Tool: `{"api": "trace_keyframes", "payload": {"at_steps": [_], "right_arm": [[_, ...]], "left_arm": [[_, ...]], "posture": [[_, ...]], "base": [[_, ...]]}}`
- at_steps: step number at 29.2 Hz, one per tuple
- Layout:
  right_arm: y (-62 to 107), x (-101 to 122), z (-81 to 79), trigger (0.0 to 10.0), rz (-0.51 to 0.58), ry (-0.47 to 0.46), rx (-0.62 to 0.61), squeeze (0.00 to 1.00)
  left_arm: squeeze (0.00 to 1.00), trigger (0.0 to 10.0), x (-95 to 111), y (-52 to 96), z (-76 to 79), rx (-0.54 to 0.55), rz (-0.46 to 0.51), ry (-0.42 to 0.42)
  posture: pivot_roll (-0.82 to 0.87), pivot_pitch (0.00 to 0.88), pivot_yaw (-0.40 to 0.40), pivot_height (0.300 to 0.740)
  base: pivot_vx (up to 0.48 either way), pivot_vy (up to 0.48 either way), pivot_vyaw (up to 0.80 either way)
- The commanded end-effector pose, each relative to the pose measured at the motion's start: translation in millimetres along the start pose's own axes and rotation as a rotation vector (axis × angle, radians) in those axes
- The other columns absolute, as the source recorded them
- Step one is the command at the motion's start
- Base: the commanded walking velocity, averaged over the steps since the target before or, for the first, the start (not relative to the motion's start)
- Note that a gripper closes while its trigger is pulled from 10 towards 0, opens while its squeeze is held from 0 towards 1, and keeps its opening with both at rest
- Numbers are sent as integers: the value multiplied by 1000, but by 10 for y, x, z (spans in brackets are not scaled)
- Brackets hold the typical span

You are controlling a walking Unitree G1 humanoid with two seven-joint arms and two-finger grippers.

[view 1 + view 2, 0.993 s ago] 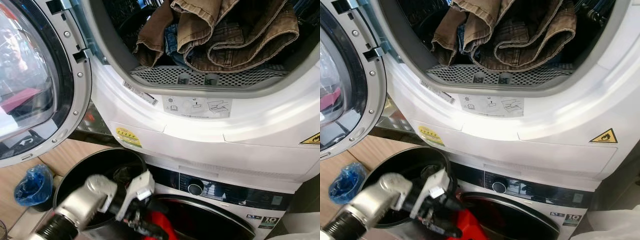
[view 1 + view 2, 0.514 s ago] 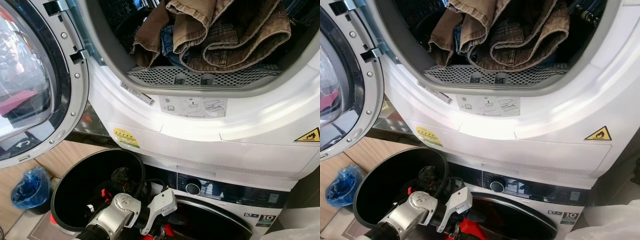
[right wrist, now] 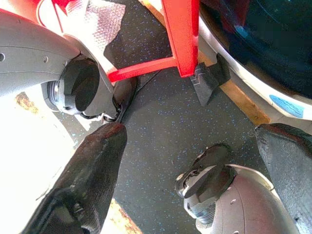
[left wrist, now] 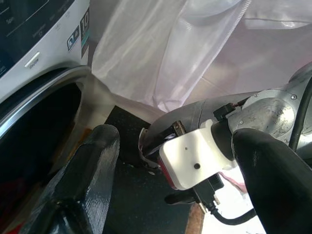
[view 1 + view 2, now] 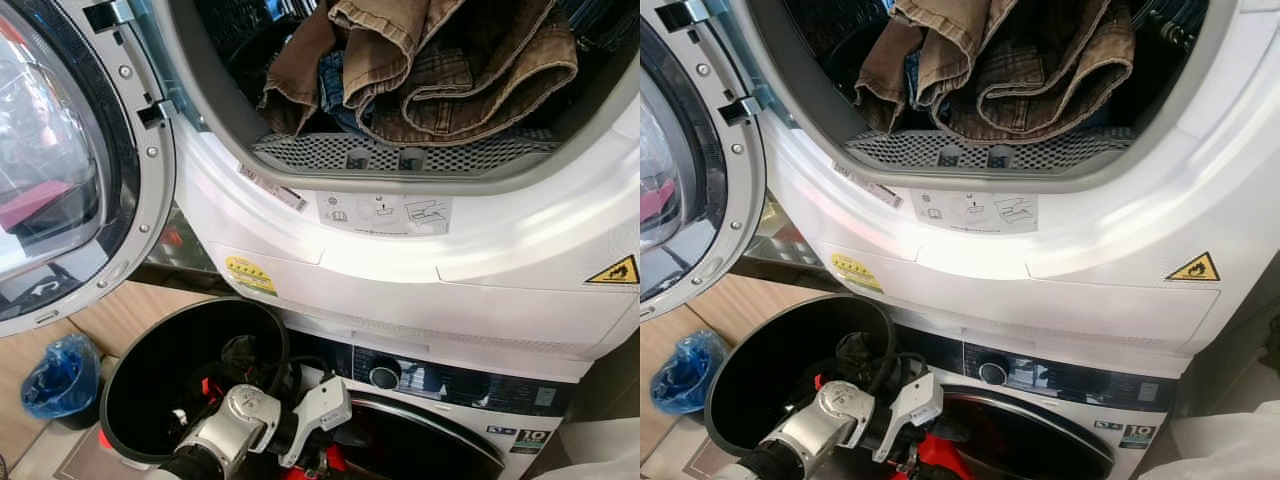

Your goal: Clothes washing

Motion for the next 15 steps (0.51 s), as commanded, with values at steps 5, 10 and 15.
{"api": "trace_keyframes", "payload": {"at_steps": [5, 10, 15], "right_arm": [[44, -337, -220, 10000, -110, -126, 44, 0], [44, -330, -223, 10000, -107, -127, 43, 0], [46, -338, -234, 10000, -108, -131, 42, 0]], "left_arm": [[0, 10000, -350, -462, 48, 82, -170, -66], [0, 10000, -271, -460, 12, 106, -137, -73], [0, 10000, -217, -403, -63, 150, -118, -81]], "posture": [[-70, 69, 190, 740], [-71, 70, 190, 740], [-71, 63, 191, 740]], "base": [[0, 0, 0], [0, 0, 0], [0, 0, 0]]}}
Point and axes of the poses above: a point about 5 cm out from each wrist's last joint towards the gripper, its own y axis pointing back from the gripper into the wrist, its own x axis along the axis of the wrist's last joint, z = x × y, the point moved 4 cm from there along -y, pointing out of the wrist towards the gripper, and after that the axes turned 13 degrees about y, right-handed, at the moved point
